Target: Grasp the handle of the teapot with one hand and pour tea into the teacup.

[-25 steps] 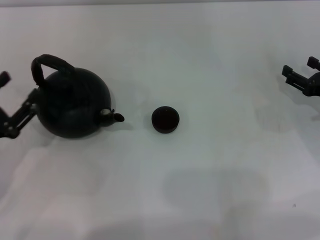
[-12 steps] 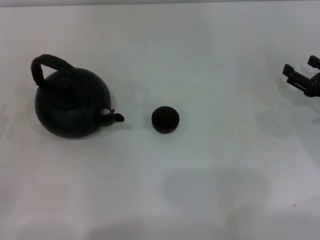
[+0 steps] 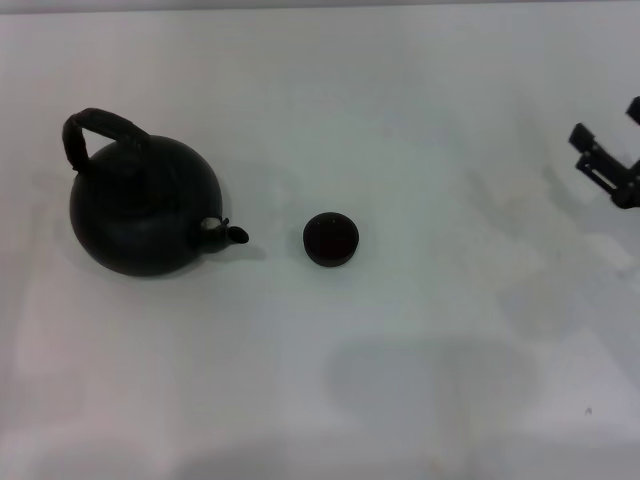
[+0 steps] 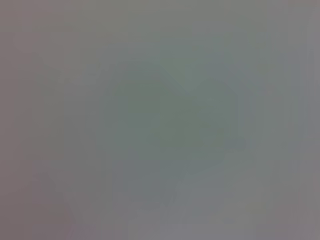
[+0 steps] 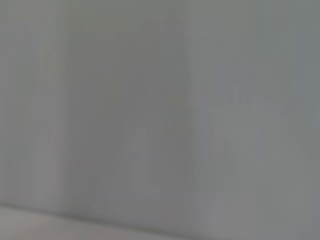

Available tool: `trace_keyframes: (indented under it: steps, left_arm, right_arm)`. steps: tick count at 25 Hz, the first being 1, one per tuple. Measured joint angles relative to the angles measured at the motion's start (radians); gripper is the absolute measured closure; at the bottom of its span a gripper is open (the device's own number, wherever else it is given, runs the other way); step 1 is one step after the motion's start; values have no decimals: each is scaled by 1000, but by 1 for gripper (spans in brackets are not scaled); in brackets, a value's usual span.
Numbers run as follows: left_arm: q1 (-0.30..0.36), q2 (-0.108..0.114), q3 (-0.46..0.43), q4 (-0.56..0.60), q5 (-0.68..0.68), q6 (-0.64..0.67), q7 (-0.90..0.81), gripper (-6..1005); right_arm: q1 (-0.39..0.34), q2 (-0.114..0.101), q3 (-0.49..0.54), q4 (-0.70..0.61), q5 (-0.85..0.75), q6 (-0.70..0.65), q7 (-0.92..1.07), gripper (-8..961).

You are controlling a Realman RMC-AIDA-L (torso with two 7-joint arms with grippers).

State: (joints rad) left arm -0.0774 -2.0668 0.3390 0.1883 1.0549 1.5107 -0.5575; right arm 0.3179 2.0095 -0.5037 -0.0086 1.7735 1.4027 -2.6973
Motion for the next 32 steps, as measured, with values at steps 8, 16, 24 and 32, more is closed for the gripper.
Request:
trace_keyframes:
  steps: [8, 16, 24, 32]
  left_arm:
    - [-4, 17, -13, 5, 2, -73, -186, 295]
    - [-45, 5, -6, -11, 37, -194, -180, 298]
    - [-84, -7, -5, -80, 58, -200, -106, 300]
    - [-44, -9, -3, -100, 103, 1, -74, 299]
  right_arm:
    - [-40, -1, 3, -39, 165, 65, -30, 109]
    - [-22, -3, 14, -83, 190, -57, -65, 109]
    - [-32, -6, 24, -117, 193, -51, -52, 109]
    - [-83, -5, 24, -178, 192, 73, -8, 109]
